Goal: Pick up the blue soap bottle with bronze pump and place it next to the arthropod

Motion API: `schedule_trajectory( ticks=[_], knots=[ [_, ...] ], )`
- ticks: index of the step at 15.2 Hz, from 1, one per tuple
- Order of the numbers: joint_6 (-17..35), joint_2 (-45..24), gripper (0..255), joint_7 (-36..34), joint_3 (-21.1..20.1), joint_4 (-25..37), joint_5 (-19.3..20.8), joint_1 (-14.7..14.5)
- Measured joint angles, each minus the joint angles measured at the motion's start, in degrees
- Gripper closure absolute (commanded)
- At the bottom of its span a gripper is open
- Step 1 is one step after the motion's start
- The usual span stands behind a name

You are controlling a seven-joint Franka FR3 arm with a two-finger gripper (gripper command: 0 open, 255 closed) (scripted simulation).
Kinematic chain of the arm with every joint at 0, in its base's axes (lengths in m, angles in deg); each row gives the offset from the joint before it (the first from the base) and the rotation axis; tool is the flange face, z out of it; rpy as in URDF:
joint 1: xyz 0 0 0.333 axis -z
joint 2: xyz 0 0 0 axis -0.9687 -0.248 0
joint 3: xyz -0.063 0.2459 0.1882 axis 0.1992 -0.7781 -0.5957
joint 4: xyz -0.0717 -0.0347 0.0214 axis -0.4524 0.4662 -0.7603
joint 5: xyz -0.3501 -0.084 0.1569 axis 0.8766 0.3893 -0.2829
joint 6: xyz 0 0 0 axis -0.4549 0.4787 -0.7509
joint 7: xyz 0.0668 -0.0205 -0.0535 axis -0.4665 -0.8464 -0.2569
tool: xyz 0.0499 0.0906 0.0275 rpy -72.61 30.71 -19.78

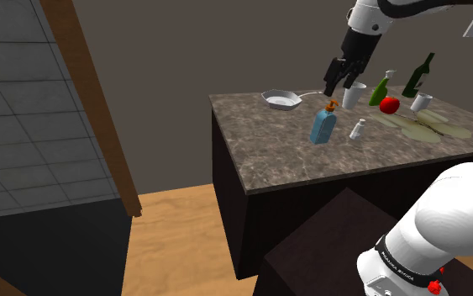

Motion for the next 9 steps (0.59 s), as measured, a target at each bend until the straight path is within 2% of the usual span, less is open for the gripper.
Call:
schedule_trajectory(
  ticks=[6, 9],
  knots=[
    [5.78, -6.46, 0, 7.86, 7.66, 1.02, 1.74, 1.38],
    [8.87, -11.93, 0, 12.13, 11.70, 3.48, 1.64, 1.52]
  ],
)
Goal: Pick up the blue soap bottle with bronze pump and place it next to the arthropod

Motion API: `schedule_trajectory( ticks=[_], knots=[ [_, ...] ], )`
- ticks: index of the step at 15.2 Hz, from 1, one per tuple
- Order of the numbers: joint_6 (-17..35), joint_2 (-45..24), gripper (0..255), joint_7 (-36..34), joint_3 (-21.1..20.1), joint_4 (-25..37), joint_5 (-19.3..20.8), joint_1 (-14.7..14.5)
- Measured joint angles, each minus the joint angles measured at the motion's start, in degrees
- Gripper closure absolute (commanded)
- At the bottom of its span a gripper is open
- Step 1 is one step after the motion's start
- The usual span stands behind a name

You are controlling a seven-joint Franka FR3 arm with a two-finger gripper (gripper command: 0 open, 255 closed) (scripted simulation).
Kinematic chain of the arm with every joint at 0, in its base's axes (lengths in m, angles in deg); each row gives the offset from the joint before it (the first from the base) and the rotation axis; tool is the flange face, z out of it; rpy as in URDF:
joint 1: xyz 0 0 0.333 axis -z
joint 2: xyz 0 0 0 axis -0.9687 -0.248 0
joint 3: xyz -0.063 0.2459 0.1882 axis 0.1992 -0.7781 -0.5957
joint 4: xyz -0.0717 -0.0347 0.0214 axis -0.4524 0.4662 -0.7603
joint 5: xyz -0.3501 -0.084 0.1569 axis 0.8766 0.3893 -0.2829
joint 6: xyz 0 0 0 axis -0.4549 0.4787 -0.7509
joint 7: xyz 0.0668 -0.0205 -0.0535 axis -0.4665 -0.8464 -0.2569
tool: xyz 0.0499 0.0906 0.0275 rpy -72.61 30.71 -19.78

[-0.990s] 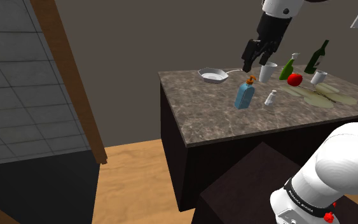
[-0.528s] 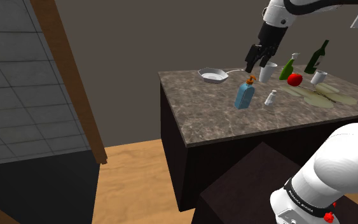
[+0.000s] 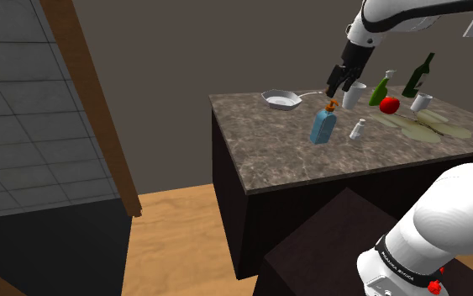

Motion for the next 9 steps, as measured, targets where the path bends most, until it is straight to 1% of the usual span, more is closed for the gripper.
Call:
schedule_trajectory(
  ticks=[5, 9],
  knots=[
    [4.28, -8.86, 0, 7.59, 6.44, 4.33, -1.89, -0.09],
    [6.74, -17.73, 0, 14.96, 11.64, 9.89, -5.82, -0.38]
  ],
)
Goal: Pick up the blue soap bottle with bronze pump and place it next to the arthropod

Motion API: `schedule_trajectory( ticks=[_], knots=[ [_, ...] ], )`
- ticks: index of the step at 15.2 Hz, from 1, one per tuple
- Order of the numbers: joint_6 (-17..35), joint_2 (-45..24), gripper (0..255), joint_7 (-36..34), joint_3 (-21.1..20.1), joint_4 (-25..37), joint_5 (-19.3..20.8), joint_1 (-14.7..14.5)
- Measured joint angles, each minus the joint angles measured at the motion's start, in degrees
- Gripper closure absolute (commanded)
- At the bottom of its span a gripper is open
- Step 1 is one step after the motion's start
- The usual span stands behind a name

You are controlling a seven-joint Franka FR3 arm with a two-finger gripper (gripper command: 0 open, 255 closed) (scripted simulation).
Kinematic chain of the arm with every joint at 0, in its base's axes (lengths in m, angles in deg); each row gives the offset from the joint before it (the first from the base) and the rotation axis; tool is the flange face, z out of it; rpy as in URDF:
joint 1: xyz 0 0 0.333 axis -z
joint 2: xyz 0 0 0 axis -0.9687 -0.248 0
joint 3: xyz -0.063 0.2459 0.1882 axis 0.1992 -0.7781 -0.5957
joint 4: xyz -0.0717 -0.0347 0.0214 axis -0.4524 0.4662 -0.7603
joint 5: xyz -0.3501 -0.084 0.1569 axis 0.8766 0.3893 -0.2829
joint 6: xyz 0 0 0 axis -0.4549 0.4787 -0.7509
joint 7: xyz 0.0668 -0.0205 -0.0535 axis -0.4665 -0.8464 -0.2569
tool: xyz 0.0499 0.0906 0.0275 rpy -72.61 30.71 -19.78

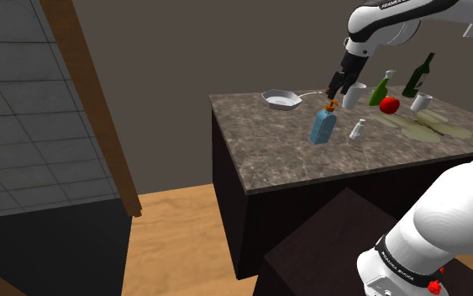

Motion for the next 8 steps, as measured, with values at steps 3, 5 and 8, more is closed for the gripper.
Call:
schedule_trajectory(
  ticks=[3, 5, 8],
  knots=[
    [1.10, -6.57, 0, 5.61, 3.01, 4.07, -4.11, 0.25],
    [1.20, -11.32, 0, 9.59, 4.65, 7.42, -7.41, 0.90],
    [1.53, -17.57, 0, 14.57, 5.91, 11.43, -12.03, 2.37]
  ],
)
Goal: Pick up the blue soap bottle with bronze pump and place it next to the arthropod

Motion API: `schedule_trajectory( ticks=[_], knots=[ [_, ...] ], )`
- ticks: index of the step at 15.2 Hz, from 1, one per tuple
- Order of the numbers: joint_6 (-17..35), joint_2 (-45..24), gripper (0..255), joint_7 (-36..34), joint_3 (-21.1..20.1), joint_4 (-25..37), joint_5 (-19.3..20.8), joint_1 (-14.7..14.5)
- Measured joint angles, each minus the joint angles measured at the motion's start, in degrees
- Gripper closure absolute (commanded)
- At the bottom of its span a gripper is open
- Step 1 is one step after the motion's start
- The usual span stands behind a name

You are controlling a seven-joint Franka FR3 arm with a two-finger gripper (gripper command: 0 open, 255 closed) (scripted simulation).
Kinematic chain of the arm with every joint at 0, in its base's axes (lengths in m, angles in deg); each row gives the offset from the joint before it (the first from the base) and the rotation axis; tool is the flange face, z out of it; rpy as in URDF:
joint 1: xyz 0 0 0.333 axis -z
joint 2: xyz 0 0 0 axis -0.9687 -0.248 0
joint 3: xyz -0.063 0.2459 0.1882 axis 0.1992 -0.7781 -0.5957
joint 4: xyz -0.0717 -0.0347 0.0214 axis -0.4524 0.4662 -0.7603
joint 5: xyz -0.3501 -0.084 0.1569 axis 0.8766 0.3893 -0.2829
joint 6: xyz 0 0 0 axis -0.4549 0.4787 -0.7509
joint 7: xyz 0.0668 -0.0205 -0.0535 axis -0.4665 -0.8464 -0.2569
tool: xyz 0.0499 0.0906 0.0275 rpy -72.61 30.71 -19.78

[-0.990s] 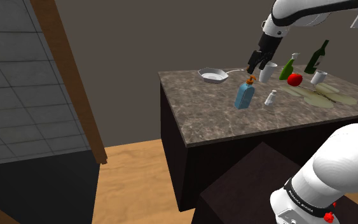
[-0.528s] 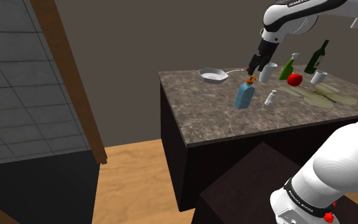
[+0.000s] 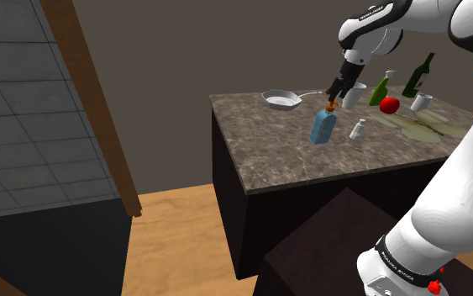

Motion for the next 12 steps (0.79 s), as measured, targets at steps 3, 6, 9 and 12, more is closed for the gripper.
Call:
schedule_trajectory(
  ticks=[3, 6, 9, 12],
  knots=[
    [1.47, -2.31, 0, 1.20, -0.15, 0.25, -1.72, 0.34],
    [3.25, -3.38, 0, 1.86, -0.32, -0.72, -2.62, 0.46],
    [4.37, -3.98, 0, 2.22, -0.44, -1.38, -3.13, 0.52],
    [4.55, -4.08, 0, 2.31, -0.45, -1.46, -3.23, 0.55]
  ],
)
